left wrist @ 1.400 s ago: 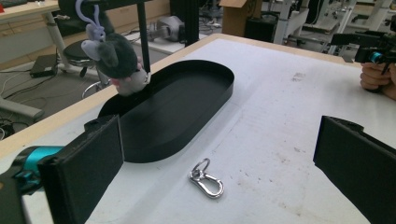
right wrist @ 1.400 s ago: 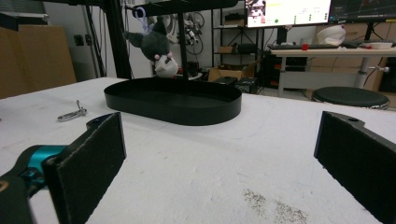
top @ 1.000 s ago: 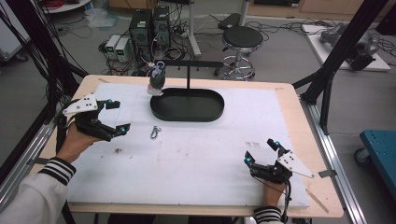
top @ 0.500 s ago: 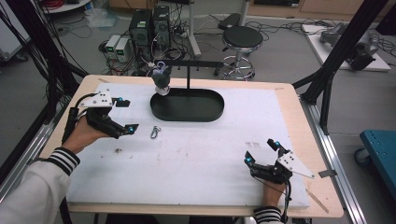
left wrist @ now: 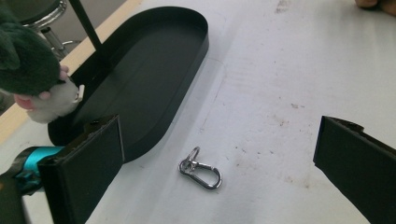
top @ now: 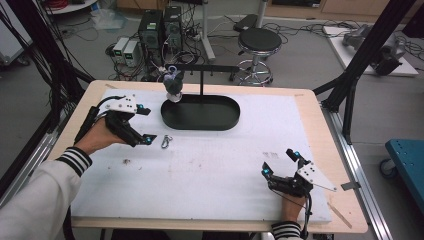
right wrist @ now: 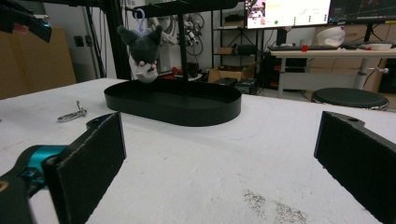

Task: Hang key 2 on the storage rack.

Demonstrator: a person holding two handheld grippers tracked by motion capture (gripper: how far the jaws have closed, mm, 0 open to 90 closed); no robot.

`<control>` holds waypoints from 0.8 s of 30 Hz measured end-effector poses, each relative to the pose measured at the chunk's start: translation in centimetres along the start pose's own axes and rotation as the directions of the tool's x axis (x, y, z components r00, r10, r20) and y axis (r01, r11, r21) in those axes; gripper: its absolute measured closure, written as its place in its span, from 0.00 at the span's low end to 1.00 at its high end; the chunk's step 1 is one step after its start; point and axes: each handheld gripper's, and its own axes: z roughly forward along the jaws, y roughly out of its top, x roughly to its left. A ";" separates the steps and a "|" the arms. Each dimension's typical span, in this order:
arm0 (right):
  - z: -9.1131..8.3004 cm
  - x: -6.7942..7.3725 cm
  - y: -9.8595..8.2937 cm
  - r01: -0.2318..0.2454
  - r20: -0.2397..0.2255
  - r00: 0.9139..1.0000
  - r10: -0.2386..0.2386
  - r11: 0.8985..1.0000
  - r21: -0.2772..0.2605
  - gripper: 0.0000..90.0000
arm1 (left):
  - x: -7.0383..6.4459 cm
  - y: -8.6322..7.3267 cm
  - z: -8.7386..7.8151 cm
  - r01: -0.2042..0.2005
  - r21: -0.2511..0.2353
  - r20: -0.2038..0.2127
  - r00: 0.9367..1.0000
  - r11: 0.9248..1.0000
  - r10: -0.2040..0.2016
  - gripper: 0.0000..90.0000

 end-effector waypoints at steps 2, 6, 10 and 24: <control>0.0 0.0 0.0 0.000 0.000 1.000 0.000 1.000 0.000 0.01 | 0.1 0.1 0.4 -0.013 -0.004 0.014 1.000 1.000 0.013 0.02; 0.0 0.0 0.0 0.000 0.000 1.000 0.000 1.000 0.000 0.01 | 0.3 0.2 1.4 -0.035 0.051 0.028 0.999 0.998 0.034 0.03; 0.0 0.0 0.0 -0.003 0.000 1.000 0.003 1.000 0.001 0.01 | 0.6 0.5 2.4 -0.057 0.086 0.045 0.998 0.995 0.053 0.03; 0.0 0.0 0.0 -0.007 -0.001 1.000 0.007 1.000 0.002 0.01 | 1.6 1.1 4.5 -0.132 0.174 0.088 0.989 0.976 0.118 0.03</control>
